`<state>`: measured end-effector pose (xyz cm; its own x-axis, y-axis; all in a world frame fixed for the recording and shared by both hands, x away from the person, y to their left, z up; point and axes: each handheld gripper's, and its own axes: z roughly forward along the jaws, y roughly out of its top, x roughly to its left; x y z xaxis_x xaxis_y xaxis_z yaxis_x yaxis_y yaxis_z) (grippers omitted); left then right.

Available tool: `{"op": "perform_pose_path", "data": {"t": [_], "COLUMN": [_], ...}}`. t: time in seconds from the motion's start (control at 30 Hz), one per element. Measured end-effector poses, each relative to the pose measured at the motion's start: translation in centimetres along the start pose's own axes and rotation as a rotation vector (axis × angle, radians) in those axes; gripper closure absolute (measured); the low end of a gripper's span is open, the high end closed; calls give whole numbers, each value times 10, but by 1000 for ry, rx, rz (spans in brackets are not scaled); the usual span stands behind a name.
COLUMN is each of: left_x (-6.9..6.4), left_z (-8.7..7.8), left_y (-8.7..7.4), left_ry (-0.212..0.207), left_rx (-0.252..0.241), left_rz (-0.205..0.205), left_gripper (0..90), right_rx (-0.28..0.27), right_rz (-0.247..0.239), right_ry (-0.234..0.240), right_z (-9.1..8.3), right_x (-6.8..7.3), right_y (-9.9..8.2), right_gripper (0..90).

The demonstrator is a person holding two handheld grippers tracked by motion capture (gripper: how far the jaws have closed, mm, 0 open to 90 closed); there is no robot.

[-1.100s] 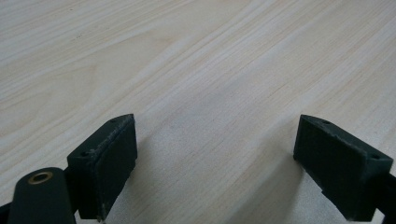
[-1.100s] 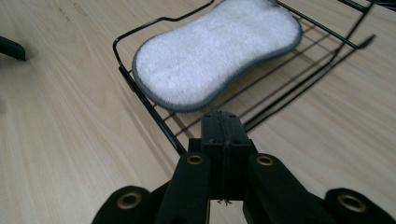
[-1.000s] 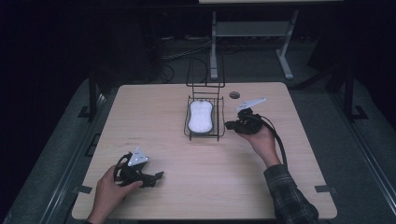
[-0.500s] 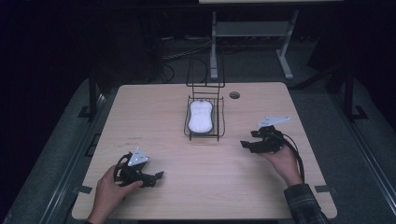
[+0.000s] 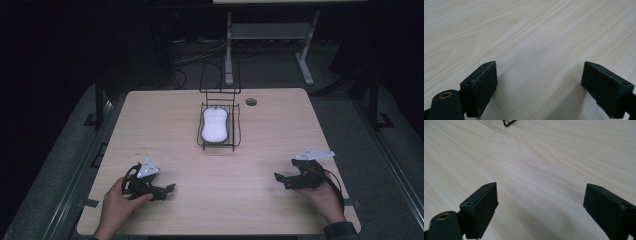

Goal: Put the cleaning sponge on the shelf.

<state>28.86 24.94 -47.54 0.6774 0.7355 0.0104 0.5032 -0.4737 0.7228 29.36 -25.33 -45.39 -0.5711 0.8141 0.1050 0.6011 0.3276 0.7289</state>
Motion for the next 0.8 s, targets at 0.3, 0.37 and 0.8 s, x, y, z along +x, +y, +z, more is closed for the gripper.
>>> {"op": "perform_pose_path", "data": {"t": [0.3,0.37,0.8], "left_x": [0,0,0], "left_z": [0,0,0], "left_y": [0,0,0], "left_ry": [0,0,0], "left_rx": [-3,-3,-2], "left_rz": [-4,-4,-3], "left_gripper": [126,126,127], "right_rx": [41,46,37], "right_rz": [2,-5,-16], "right_ry": [-77,-86,-98], "right_z": [-2,0,2], "right_x": [-2,-2,-1], "right_y": [-32,-36,-39], "right_gripper": [29,29,19]}}
